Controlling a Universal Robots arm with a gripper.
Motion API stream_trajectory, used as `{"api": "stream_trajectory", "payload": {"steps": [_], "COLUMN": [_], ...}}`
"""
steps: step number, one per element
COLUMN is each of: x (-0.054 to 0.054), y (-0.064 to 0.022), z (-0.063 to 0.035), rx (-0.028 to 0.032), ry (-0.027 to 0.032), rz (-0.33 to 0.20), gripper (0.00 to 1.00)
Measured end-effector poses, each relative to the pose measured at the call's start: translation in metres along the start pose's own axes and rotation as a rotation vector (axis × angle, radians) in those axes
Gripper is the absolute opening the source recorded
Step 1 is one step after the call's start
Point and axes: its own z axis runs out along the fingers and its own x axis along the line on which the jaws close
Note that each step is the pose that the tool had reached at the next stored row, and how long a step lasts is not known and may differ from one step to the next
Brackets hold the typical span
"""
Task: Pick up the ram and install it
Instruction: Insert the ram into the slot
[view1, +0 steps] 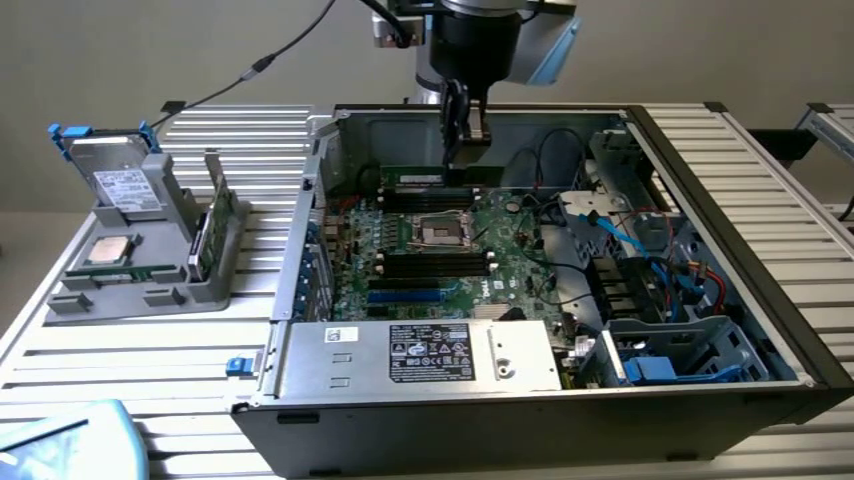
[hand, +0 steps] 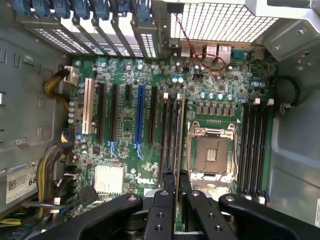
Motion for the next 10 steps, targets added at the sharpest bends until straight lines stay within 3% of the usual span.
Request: {"api": "stream_trajectory", "payload": {"steps": [10], "x": [-0.001], "y": [-0.0010], "z": [0.0181], "rx": [-0.0002], "ry": [0.0095], "rz": [-0.009], "gripper": [0.14]}}
